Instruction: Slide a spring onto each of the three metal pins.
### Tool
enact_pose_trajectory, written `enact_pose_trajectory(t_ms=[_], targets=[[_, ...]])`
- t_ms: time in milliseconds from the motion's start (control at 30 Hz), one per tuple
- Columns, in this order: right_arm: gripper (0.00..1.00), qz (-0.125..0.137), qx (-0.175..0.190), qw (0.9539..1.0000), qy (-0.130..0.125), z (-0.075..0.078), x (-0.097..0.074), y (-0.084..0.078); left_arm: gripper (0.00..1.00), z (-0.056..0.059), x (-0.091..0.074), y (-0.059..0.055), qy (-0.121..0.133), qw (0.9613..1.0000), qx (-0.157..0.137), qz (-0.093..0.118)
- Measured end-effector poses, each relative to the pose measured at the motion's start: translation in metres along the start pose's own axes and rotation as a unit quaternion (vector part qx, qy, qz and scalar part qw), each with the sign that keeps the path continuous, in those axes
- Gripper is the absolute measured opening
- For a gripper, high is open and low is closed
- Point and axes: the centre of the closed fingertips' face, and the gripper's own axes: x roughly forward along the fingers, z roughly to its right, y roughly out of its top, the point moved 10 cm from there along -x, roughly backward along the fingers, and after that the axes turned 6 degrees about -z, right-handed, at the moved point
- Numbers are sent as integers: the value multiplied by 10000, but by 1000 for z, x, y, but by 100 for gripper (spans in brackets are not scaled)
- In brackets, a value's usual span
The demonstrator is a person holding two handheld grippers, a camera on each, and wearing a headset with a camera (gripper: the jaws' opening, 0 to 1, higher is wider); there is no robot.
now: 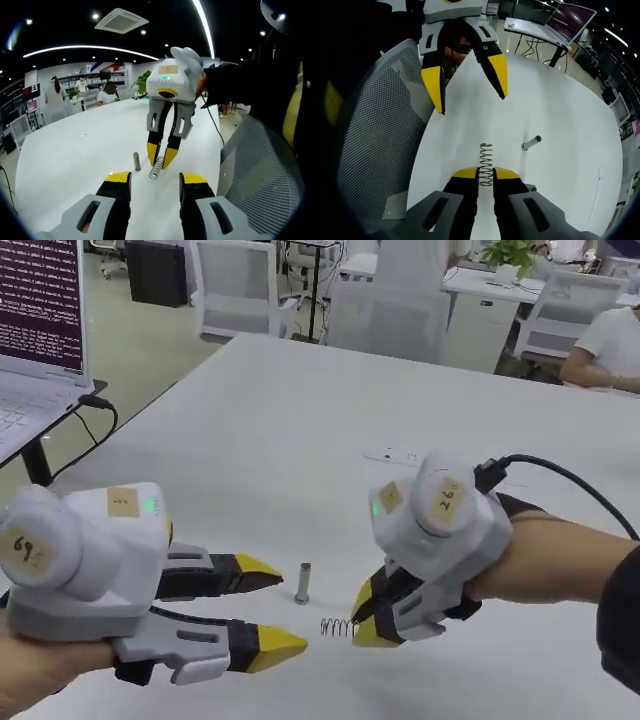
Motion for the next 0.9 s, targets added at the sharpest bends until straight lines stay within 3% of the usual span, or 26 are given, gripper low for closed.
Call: enact_pose_trajectory(t_ms=[533,900], targets=[[8,82,-192,9998,-35,-10,-19,13,28,1,21,5,-311,9992,239,-66],[8,83,-265,9996,-8,-15,-22,18,20,4,28,4,-414,9983,394,-58]])
